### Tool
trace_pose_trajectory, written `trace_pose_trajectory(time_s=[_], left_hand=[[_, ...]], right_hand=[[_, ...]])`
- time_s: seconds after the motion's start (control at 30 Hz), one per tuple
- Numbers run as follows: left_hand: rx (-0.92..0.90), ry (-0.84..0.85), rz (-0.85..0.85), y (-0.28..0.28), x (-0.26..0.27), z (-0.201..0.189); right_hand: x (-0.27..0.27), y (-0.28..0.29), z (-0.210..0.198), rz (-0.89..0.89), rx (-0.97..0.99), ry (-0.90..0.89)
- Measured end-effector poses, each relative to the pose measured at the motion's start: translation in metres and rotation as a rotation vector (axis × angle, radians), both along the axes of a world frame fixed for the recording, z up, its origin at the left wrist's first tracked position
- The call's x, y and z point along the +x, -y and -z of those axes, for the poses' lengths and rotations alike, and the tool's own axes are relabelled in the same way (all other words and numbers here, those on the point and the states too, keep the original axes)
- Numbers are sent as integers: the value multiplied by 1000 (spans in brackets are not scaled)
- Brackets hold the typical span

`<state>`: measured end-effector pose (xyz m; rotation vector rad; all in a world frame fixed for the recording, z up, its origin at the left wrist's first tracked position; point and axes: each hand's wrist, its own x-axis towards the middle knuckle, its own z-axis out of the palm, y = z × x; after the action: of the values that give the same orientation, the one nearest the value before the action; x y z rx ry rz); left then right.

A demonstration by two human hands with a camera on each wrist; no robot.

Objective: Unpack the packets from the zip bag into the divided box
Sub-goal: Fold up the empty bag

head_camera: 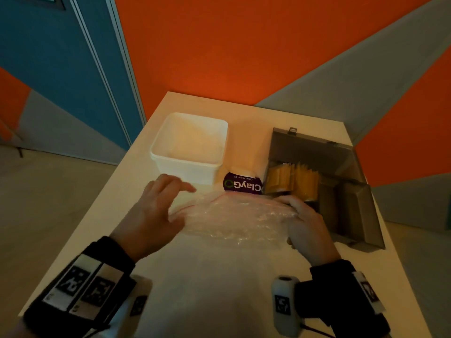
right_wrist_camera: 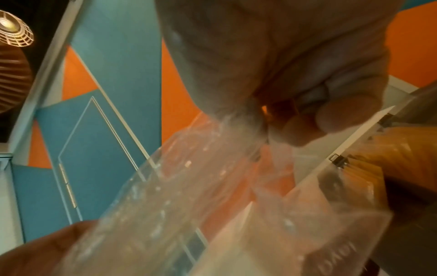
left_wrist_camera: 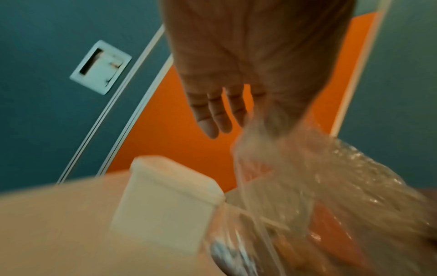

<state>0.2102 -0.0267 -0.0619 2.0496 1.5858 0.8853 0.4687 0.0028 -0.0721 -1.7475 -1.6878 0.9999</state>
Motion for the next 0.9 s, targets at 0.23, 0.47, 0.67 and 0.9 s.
trace_pose_trajectory(time_s=[0.23, 0.47, 0.67, 0.9], left_hand=[[-30, -601, 48, 5, 60, -1], [56, 115, -288, -31, 43, 8], [-52, 705, 4, -26, 44, 0], [-66, 860, 264, -12, 39, -12]], right_hand=[[-11, 3, -21, -183, -7, -180], [-30, 26, -21, -316, 299, 461], [-48, 42, -9, -361, 223, 114], [-71, 31, -29, -268, 121, -237]])
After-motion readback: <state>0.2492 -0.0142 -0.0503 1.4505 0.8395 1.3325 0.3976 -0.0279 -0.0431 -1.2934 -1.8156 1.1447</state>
